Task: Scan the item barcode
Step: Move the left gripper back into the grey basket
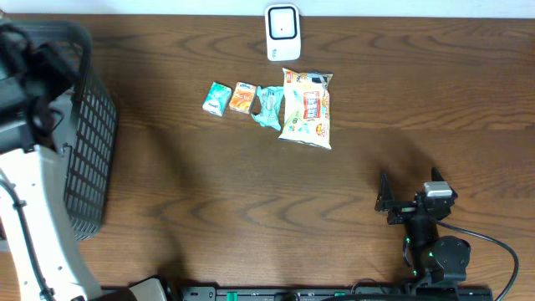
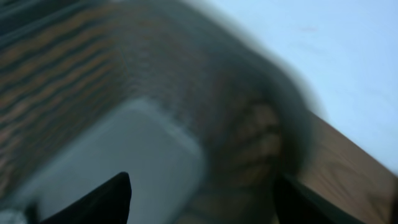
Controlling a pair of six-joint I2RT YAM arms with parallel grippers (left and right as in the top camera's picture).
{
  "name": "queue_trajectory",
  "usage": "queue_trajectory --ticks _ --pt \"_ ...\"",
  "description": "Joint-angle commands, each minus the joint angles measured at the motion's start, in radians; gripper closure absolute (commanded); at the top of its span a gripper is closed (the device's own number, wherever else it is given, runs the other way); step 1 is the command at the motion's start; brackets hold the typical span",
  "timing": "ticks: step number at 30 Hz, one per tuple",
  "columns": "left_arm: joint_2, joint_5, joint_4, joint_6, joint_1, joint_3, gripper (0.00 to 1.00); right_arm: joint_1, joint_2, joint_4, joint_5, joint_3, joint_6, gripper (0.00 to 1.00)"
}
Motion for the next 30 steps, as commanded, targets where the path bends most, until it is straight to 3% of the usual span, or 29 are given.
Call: queue_trajectory --ticks 1,9,30 --pt "0.013 -0.171 -0.061 -0.233 0.11 0.009 0.27 0.008 -0.005 -0.004 0.001 -0.001 -0.008 0.01" --pt "0.081 -0.38 -0.196 -0.373 0.217 0.003 0.19 0.008 -0.005 -0.004 0.0 -0.001 -0.008 0.01" --pt "0.4 -0.386 -0.301 -0.457 0.34 -0.014 0.11 0.008 -0.005 -0.004 0.001 -0.001 -0.008 0.01"
